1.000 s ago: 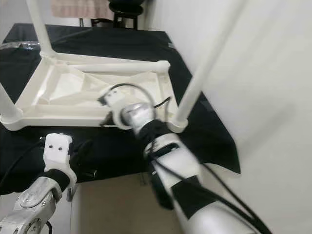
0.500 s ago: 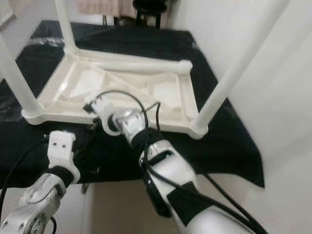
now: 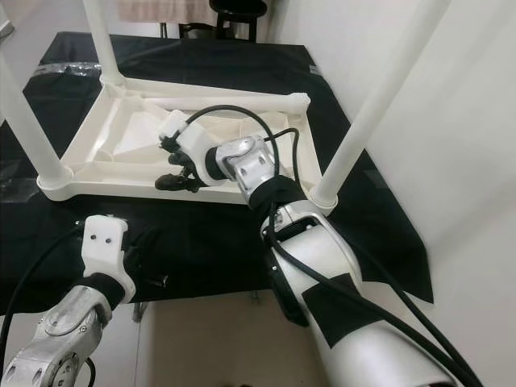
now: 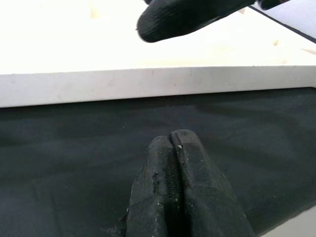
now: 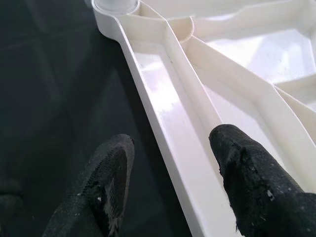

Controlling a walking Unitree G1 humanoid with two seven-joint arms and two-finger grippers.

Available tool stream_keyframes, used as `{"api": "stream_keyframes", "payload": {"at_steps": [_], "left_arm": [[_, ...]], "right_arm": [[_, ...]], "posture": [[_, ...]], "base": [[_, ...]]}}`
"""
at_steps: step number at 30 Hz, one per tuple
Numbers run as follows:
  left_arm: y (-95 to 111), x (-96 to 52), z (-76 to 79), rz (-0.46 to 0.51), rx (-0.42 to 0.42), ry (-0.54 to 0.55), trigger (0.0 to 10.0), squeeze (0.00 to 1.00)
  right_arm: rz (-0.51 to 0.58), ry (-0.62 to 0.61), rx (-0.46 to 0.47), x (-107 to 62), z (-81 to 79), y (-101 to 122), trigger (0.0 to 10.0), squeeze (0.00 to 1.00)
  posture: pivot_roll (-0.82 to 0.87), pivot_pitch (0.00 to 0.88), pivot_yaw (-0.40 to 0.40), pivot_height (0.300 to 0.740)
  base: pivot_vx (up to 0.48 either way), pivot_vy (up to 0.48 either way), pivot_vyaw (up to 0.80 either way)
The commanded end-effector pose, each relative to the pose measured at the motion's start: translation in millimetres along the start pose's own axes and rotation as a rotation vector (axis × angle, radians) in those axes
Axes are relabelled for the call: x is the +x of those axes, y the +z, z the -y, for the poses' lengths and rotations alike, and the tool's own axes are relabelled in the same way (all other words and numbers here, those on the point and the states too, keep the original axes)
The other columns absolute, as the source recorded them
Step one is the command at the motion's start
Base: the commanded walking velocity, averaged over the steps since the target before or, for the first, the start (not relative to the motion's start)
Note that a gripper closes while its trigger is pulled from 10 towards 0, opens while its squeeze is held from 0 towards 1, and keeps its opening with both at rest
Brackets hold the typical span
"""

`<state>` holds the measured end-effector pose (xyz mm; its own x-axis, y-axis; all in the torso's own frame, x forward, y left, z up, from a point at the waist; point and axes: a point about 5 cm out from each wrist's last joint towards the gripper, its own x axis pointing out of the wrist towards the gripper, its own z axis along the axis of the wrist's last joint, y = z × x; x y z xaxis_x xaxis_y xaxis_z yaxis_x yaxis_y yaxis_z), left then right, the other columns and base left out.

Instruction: Building children table

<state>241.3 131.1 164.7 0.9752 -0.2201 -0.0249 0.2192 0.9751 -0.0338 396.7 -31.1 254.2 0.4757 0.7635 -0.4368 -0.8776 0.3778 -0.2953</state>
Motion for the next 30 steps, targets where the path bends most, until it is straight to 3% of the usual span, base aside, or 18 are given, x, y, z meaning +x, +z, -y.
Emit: {"api": "stream_keyframes", "payload": {"at_steps": [1, 2, 3, 4, 5, 7, 13, 18, 19, 21, 22, 30], "left_arm": [[-2.7, -1.8, 1.9, -0.011, -0.012, -0.002, 10.0, 0.00], [-2.7, -1.8, 1.9, -0.011, -0.012, -0.002, 10.0, 0.00], [-2.4, -2.5, 2.4, -0.011, -0.015, -0.002, 10.0, 0.00], [-2.4, -2.5, 2.4, -0.011, -0.015, -0.002, 10.0, 0.00], [-2.3, -3.2, 2.8, -0.011, -0.018, -0.002, 10.0, 0.00], [-2.1, -4.1, 3.6, -0.011, -0.022, -0.002, 10.0, 0.00], [-2.0, -5.0, 4.8, -0.010, -0.028, -0.002, 10.0, 0.00], [-2.2, -5.5, 5.0, -0.011, -0.032, -0.001, 10.0, 0.00], [-2.4, -5.7, 4.9, -0.011, -0.033, -0.001, 10.0, 0.00], [-2.5, -5.9, 4.9, -0.012, -0.034, -0.001, 10.0, 0.00], [-2.7, -6.0, 4.8, -0.013, -0.035, -0.001, 10.0, 0.00], [-3.0, -5.3, 4.7, -0.013, -0.038, 0.001, 10.0, 0.00]], "right_arm": [[-0.073, -0.025, -0.033, -4.5, 5.4, -9.3, 10.0, 0.00], [-0.073, -0.025, -0.033, -4.5, 5.4, -9.3, 10.0, 0.00], [-0.182, -0.034, -0.094, -7.4, 7.6, -24.4, 10.0, 0.00], [-0.182, -0.034, -0.094, -7.4, 7.6, -24.4, 10.0, 0.00], [-0.288, -0.034, -0.157, -11.0, 9.4, -39.9, 10.0, 0.00], [-0.412, -0.079, -0.162, -17.9, 13.9, -61.4, 10.0, 0.00], [-0.465, -0.199, -0.051, -28.0, 22.2, -77.4, 10.0, 0.00], [-0.523, -0.198, 0.003, -38.1, 25.1, -90.0, 10.0, 0.00], [-0.558, -0.182, 0.017, -43.1, 25.7, -96.4, 9.2, 0.00], [-0.583, -0.170, 0.021, -46.2, 25.9, -100.3, 9.2, 0.00], [-0.620, -0.133, 0.015, -49.3, 24.7, -106.0, 0.0, 0.00], [-0.642, -0.051, 0.021, -46.4, 17.2, -112.2, 0.0, 0.00]], "posture": [[0.03, 0.143, -0.167, 0.740], [0.03, 0.143, -0.167, 0.740], [0.03, 0.146, -0.169, 0.740], [0.03, 0.146, -0.169, 0.740], [0.02, 0.150, -0.169, 0.740], [0.02, 0.151, -0.171, 0.740], [0.02, 0.156, -0.172, 0.740], [0.02, 0.159, -0.171, 0.740], [0.02, 0.159, -0.172, 0.740], [0.02, 0.159, -0.172, 0.740], [0.01, 0.157, -0.173, 0.740], [0.01, 0.155, -0.174, 0.740]], "base": [[0.000, 0.000, 0.00], [0.000, 0.000, 0.00], [0.000, 0.000, 0.00], [0.000, 0.000, 0.00], [0.000, 0.000, 0.00], [0.000, 0.000, 0.00], [0.000, 0.000, 0.00], [0.000, 0.000, 0.00], [0.000, 0.000, 0.00], [0.000, 0.000, 0.00], [0.000, 0.000, 0.00], [0.000, 0.000, 0.00]]}}
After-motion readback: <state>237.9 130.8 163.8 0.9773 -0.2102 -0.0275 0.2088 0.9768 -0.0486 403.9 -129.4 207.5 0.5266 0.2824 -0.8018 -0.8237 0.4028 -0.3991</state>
